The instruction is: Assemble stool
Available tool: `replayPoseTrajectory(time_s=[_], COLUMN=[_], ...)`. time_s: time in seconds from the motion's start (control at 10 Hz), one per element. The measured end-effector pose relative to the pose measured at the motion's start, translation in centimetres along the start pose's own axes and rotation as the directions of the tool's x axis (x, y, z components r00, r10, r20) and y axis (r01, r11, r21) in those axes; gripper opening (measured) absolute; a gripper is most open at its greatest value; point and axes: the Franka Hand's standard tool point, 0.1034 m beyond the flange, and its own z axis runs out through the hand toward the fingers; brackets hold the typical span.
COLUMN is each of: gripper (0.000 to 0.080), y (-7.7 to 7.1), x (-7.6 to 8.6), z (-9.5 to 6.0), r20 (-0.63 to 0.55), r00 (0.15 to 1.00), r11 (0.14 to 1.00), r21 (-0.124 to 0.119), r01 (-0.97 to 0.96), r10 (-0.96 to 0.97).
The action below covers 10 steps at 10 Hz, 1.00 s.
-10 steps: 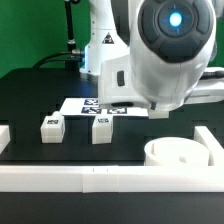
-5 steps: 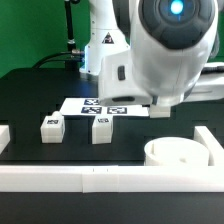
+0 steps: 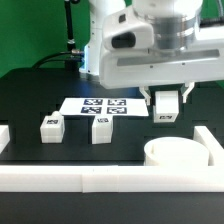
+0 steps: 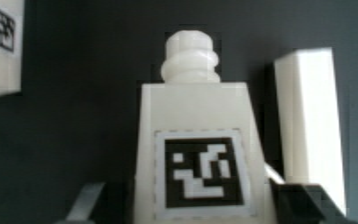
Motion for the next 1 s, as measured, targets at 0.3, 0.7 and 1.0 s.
replayPoseTrajectory(time_s=[0.3,0.7,1.0], gripper=[0.0337,0.0337,0.0337], y=[-0.9,-1.2,-1.5], x=[-0.1,-0.2,-0.2], z=[-1.5,-1.7,-1.2], r20=[-0.314,-0.654,-0.688], r00=[0.949,0.756,0.724], r11=[1.0,0.999,0.999], r21=[0.0,-0.003,-0.011], r01=[0.019,0.04,0.053], r10=[-0.018,-0.032,-0.045])
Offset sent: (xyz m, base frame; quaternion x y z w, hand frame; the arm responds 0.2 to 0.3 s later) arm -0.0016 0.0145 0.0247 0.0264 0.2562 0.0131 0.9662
